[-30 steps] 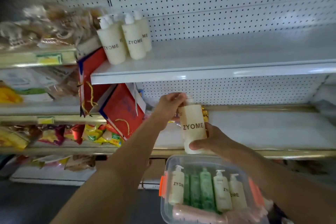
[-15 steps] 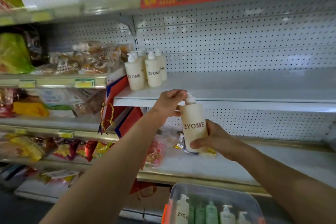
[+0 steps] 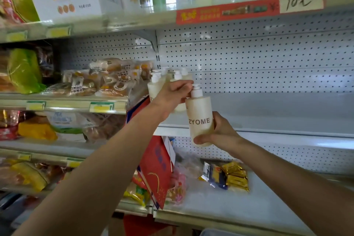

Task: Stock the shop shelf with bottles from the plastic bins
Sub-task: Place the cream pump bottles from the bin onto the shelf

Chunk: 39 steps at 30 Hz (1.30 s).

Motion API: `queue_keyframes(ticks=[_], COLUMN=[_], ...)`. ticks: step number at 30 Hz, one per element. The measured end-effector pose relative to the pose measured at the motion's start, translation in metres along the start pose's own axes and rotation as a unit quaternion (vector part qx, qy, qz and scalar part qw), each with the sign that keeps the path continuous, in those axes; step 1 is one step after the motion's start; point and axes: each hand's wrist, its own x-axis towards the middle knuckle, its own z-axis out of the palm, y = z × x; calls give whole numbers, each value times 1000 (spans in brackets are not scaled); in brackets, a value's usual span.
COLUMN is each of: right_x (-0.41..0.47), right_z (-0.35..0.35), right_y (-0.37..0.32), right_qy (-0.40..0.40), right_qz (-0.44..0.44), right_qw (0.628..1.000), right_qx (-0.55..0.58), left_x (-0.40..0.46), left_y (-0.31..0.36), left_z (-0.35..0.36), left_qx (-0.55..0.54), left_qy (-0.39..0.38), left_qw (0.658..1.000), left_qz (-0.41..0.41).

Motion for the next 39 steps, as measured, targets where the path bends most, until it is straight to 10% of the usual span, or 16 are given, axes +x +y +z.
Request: queue_keyframes(ticks=[39], right_x=[185], right_z=[69], right_y=[19], right_qy=[95], right_qz=[59], right_qw=[990], right_qx=[-87], left_x=[142], left_y=[-31], left_z=[-70], left_qx=[257], left_qy=[-10], left_qw=[966], left_qz=[-2])
